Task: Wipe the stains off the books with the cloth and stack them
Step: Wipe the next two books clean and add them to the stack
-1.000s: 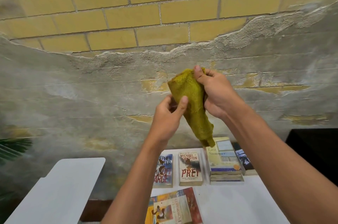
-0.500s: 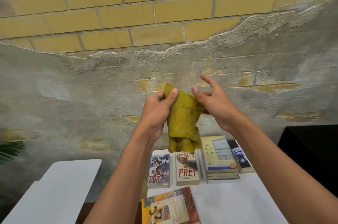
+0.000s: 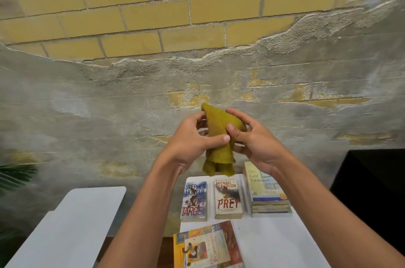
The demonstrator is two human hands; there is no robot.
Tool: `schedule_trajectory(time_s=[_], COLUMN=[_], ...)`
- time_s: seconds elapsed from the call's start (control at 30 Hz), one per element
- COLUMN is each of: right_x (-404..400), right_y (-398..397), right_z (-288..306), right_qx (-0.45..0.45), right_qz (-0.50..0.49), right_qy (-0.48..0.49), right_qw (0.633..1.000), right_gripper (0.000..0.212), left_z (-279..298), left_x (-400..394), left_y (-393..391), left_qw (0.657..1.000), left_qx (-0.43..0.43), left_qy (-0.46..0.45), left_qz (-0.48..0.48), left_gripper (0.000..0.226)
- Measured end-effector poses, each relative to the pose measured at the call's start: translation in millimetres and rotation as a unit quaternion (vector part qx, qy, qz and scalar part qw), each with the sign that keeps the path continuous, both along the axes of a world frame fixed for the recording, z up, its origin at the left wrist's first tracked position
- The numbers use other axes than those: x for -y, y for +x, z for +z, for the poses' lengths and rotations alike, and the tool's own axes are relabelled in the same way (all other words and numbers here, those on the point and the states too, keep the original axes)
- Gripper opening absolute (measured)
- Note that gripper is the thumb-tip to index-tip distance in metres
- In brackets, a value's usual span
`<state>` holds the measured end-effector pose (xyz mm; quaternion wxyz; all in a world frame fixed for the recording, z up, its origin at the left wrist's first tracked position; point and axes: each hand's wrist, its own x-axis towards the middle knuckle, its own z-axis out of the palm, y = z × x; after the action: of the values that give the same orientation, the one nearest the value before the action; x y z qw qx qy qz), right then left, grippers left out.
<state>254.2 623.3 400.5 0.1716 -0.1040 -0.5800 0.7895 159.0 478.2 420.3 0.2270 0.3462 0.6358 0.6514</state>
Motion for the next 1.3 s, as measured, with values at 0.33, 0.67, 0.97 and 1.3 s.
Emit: schedule_trajectory(time_s=[0.33,0.67,0.97,1.3], right_x=[-3.8,-6.8,-6.5,-1.1], right_y=[4.5,-1.1,6.7,3.6], right_z=[-10.7,-13.1,-20.9,-57.4], right_qx=[0.014,0.098,-0.040,0.045], right_qz=[0.039,-0.112,-0.004,-0.013], right_qy=[0.211,0.439,0.116,0.172], right_qw=[0.977,0.886,0.992,0.984], right_gripper=[0.057,0.022,0.028,0.041], left_z=[-12.3,-19.2,-43.7,-97.5], left_x=[-4.8,2.9,1.4,2.8], left_y=[9.1,3.9,10.4,13.8], left_qw=[0.960,0.931,0.996,0.989], left_qx=[-0.170,-0.297,-0.058,0.062], left_qy=[-0.086,-0.104,0.005,0.024], left_qz=[0.204,0.182,0.064,0.132], left_gripper=[0.074,0.040,0.037,0.031])
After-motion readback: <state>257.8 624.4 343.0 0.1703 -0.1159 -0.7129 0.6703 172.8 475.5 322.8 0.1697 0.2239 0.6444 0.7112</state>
